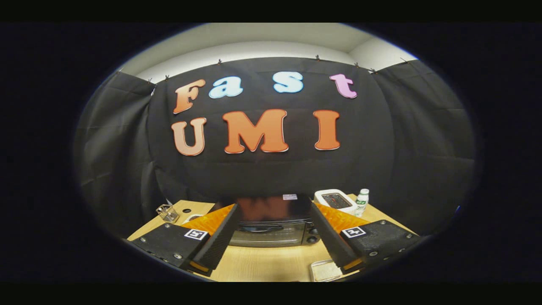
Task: Open the toaster oven, put the food inside, and close the toaster oven door.
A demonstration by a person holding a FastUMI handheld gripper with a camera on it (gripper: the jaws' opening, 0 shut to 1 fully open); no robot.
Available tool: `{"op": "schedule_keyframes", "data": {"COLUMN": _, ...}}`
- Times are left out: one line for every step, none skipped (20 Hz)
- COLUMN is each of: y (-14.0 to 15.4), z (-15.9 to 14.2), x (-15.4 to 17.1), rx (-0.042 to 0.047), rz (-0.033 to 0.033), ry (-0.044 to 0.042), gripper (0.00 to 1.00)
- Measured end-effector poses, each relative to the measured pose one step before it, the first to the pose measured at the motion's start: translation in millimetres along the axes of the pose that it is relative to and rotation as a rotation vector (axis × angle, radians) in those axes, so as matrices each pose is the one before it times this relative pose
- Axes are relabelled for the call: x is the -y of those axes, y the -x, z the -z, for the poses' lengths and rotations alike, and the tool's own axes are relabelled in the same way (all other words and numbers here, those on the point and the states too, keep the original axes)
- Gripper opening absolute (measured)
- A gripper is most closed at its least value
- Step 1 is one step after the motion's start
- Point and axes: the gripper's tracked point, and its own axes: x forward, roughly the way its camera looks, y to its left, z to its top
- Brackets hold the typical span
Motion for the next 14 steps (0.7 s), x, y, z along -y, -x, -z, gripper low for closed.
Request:
{"op": "schedule_keyframes", "data": {"y": -10.36, "z": 8.64, "x": -5.73, "rx": -0.01901, "rz": -0.00681, "ry": 0.00051, "gripper": 0.99}}
{"op": "schedule_keyframes", "data": {"y": -9.52, "z": 5.84, "x": -5.22, "rx": -0.01214, "rz": -0.00926, "ry": 0.0014, "gripper": 0.99}}
{"op": "schedule_keyframes", "data": {"y": -10.01, "z": 5.87, "x": -4.68, "rx": -0.0123, "rz": -0.00804, "ry": 0.00448, "gripper": 0.99}}
{"op": "schedule_keyframes", "data": {"y": -10.97, "z": 6.58, "x": -2.78, "rx": -0.01643, "rz": -0.00238, "ry": 0.00736, "gripper": 0.99}}
{"op": "schedule_keyframes", "data": {"y": -10.34, "z": 7.86, "x": -1.77, "rx": -0.01866, "rz": -0.00031, "ry": 0.008, "gripper": 0.99}}
{"op": "schedule_keyframes", "data": {"y": -9.89, "z": 7.12, "x": -1.88, "rx": -0.02559, "rz": -0.0009, "ry": 0.00595, "gripper": 0.99}}
{"op": "schedule_keyframes", "data": {"y": -7.9, "z": 8.19, "x": -3.06, "rx": -0.02551, "rz": -0.00289, "ry": 0.00405, "gripper": 0.99}}
{"op": "schedule_keyframes", "data": {"y": -8.81, "z": 5.83, "x": -2.05, "rx": -0.01862, "rz": -0.0004, "ry": 0.0075, "gripper": 0.99}}
{"op": "schedule_keyframes", "data": {"y": -7.91, "z": 5.05, "x": -0.88, "rx": -0.01617, "rz": 0.0029, "ry": 0.01026, "gripper": 0.99}}
{"op": "schedule_keyframes", "data": {"y": -8.43, "z": 5.79, "x": -1.41, "rx": -0.01897, "rz": 0.00108, "ry": 0.01024, "gripper": 0.99}}
{"op": "schedule_keyframes", "data": {"y": -9.4, "z": 5.39, "x": -3.09, "rx": -0.01763, "rz": 0.00021, "ry": 0.0128, "gripper": 0.99}}
{"op": "schedule_keyframes", "data": {"y": -7.02, "z": 5.51, "x": -2.49, "rx": -0.01648, "rz": 0.00192, "ry": 0.01402, "gripper": 0.99}}
{"op": "schedule_keyframes", "data": {"y": -6.35, "z": 4.48, "x": -0.92, "rx": -0.01594, "rz": 0.00483, "ry": 0.01369, "gripper": 0.99}}
{"op": "schedule_keyframes", "data": {"y": -4.14, "z": 3.52, "x": -1.17, "rx": -0.01624, "rz": 0.00128, "ry": 0.00767, "gripper": 1.0}}
